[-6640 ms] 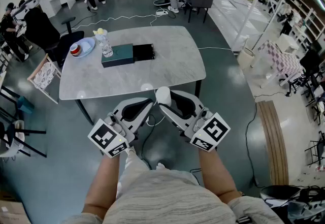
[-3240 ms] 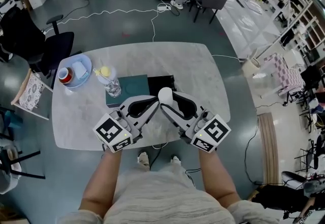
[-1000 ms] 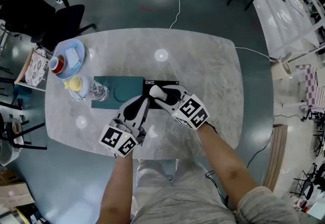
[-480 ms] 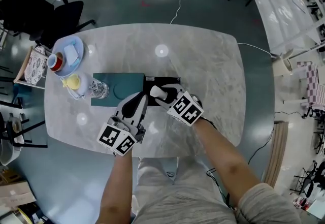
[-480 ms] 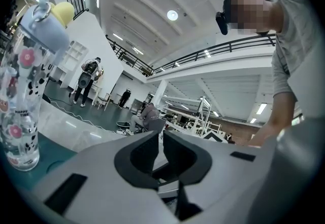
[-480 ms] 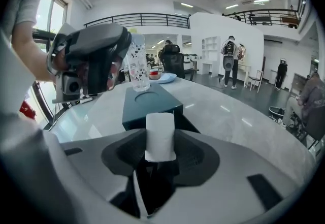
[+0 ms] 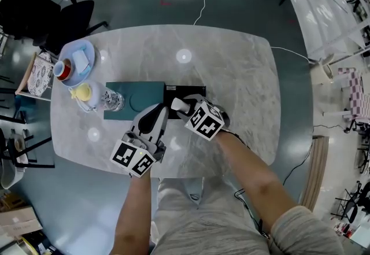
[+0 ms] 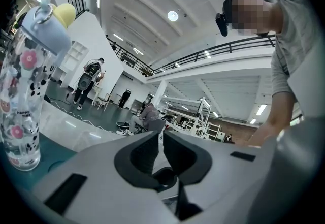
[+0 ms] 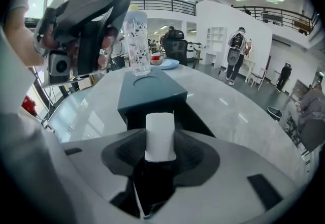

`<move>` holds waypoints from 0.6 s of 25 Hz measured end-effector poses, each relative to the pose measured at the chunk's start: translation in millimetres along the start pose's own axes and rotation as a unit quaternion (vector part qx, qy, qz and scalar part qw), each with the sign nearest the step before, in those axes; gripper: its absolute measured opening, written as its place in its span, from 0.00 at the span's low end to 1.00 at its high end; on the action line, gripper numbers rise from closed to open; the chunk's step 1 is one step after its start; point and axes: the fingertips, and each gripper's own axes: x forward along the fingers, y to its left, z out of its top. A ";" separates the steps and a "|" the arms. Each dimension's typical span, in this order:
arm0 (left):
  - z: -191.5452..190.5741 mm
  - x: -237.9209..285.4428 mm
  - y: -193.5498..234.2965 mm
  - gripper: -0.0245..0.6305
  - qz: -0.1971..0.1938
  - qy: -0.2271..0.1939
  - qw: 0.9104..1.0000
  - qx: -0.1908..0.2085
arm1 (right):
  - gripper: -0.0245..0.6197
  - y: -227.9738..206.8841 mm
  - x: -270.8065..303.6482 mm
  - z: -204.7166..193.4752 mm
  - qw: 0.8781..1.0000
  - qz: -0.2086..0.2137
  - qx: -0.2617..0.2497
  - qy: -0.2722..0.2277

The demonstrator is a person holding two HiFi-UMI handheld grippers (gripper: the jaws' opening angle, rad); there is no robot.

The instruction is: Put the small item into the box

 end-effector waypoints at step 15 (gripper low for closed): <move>3.2 -3.0 -1.9 0.07 0.000 -0.003 1.000 -0.003 | 0.34 -3.1 5.4 -6.8 1.000 -0.009 0.003 0.030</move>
